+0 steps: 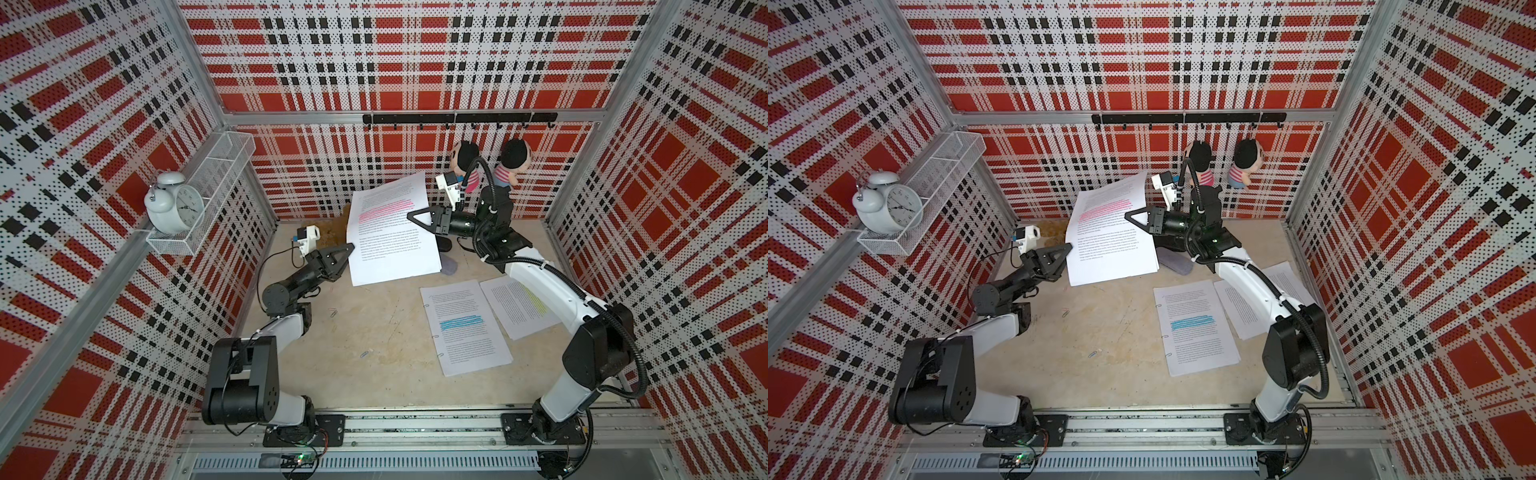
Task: Unclip the paperclips from the documents
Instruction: Remove the paper clip from the document.
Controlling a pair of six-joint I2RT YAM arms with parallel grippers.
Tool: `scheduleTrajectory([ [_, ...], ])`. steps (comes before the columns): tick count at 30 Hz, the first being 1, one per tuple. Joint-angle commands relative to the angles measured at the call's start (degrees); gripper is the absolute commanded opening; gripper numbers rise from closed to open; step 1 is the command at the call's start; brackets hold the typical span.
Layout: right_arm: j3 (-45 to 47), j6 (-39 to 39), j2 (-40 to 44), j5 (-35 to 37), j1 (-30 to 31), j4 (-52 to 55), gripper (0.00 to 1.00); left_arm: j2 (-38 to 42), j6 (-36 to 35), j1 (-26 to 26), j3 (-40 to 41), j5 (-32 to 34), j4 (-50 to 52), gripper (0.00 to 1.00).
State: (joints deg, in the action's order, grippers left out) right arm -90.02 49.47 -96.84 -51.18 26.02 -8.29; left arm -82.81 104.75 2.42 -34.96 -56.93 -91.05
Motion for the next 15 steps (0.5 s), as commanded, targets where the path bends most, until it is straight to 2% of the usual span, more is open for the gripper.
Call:
scheduleTrajectory([
  [1,-2.70,-4.05,1.47,-0.33,-0.07,4.75,0.00,-0.43,-0.47,-0.18,-1.07,-0.82,-10.02,0.04],
  [4,-3.24,-6.31,1.61,-0.33,-0.10,7.67,0.00,-0.42,-0.47,0.02,-0.64,-0.99,-9.84,0.00],
  [15,2.71,-10.71,7.51,3.16,-3.41,10.69,0.00,1.88,-3.84,3.97,2.04,-1.16,-6.07,0.00],
])
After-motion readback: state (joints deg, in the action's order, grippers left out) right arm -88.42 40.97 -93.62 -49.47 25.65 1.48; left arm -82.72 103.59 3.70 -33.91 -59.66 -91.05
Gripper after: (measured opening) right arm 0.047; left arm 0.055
